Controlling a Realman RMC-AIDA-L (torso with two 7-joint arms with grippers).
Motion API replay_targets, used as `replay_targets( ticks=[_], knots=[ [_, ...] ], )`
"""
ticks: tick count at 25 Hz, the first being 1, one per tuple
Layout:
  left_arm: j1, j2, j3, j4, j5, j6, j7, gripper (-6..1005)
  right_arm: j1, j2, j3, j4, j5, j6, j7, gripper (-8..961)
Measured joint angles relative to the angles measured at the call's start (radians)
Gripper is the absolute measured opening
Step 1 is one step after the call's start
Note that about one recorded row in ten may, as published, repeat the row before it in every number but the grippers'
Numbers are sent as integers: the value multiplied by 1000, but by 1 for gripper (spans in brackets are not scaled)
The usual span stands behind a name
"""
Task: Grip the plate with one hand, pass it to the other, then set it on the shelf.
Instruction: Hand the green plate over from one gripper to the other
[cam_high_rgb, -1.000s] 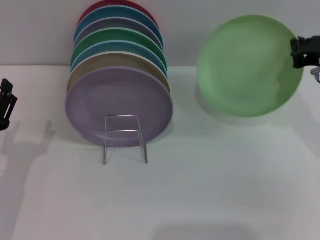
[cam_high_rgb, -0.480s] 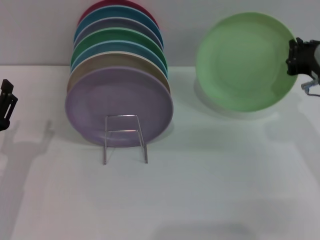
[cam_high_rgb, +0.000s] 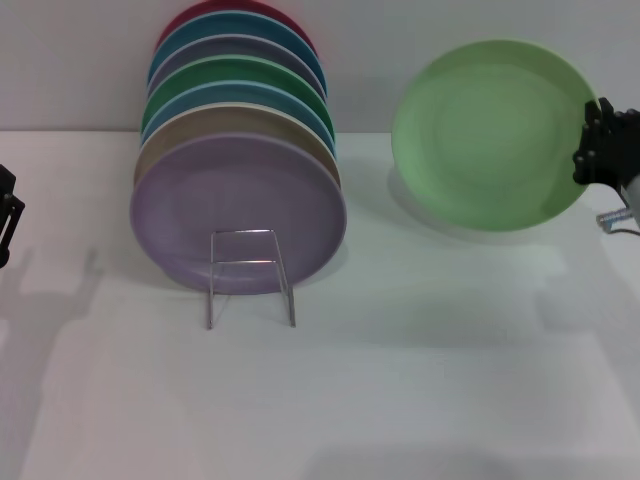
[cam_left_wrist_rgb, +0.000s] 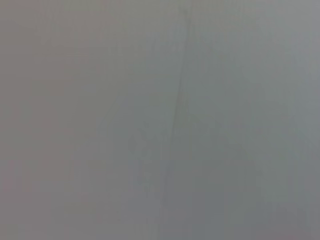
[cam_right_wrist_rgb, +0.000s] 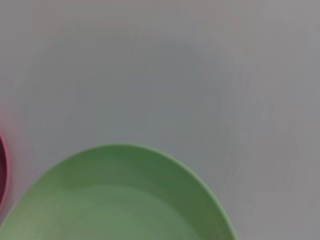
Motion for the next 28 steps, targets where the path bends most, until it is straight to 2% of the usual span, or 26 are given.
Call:
replay_targets(
  ticks=[6,12,16,19,21,25,26,27,28],
  knots=[
    [25,-4,48,-9,8,57,-4,833,-10,-2,-77,-128,1,-269,27,20],
    [46,-8,115,-24,8,98,-3,833,14,-2,-109,-250,1,-429,42,20],
    [74,-8,166,-56,8,132,2,832,33,-3,-130,-360,1,-564,131,20],
    [84,-8,195,-59,8,146,2,832,34,-3,-151,-400,1,-616,150,20],
    [91,-9,233,-61,8,153,3,832,31,0,-201,-448,1,-697,159,20],
    [91,-9,265,-62,8,163,4,832,22,3,-270,-478,25,-767,161,20],
    [87,-8,275,-62,8,166,4,832,19,4,-339,-492,85,-813,160,20],
    [87,-8,275,-62,8,166,4,832,19,4,-339,-492,85,-813,160,20],
    [85,-8,281,-62,8,170,4,832,15,3,-405,-502,144,-857,156,20]
  ],
)
